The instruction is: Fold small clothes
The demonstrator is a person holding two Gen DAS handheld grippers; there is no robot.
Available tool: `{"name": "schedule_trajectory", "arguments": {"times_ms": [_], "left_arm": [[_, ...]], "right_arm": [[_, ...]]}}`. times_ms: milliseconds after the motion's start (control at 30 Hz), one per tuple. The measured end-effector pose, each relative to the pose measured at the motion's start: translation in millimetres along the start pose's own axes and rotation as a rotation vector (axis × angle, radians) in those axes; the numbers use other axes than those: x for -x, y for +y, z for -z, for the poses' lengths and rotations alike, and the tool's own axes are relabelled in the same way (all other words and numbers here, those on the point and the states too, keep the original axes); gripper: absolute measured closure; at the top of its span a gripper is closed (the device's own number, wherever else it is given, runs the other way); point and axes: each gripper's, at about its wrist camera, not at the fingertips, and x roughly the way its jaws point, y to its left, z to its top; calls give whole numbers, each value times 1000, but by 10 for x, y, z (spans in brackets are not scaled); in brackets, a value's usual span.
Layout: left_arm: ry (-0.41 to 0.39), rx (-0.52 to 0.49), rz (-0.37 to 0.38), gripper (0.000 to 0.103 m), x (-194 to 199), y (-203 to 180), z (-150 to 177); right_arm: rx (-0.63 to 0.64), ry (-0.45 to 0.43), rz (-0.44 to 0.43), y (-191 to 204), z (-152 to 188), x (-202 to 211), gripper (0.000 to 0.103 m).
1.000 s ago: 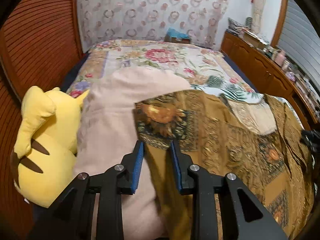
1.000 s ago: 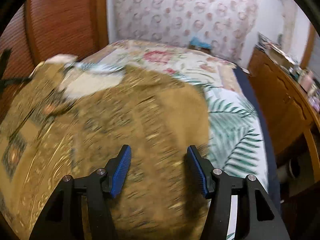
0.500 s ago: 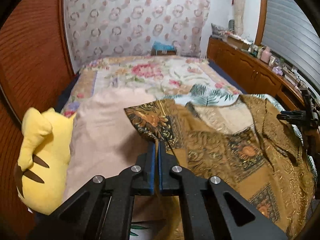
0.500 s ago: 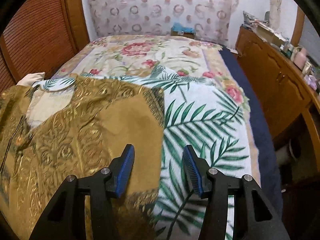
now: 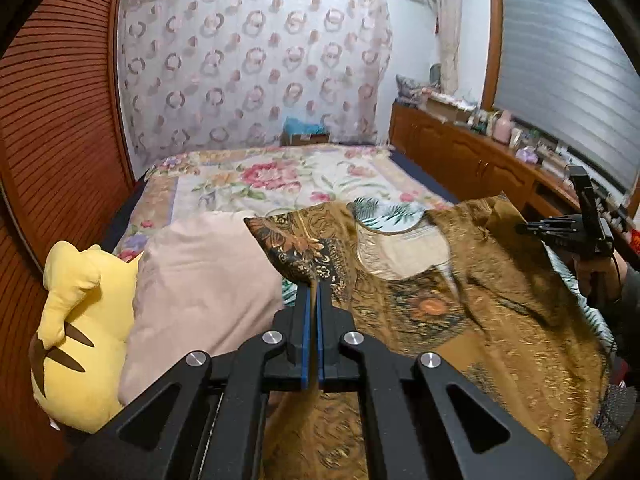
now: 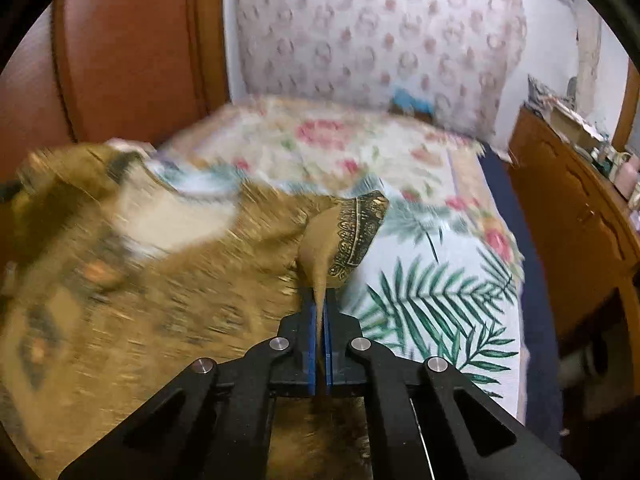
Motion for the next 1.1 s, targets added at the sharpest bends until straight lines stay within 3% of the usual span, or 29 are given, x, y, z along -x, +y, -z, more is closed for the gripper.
{"name": "schedule_trajectory", "arguments": {"times_ms": [233,367,633,767,1100], "left_arm": [[-65,0,-5,100,488,-20,183],[-83,12,-11,100,721,39,341],[-82,47,-25,100,1014,109,706],[-48,64,-37,100,1059,163,907],[40,102,-48,100,1144,238,1348]], "right_arm": [[5,-164,-70,104,185,832,101],[18,-200,-105,156,459,1167,101],[-19,-186,-124,69,1115,1613,101],[-28,-154,-98,87,1375,1980,101],[-94,-59,-70,61,1856,2360,101]]}}
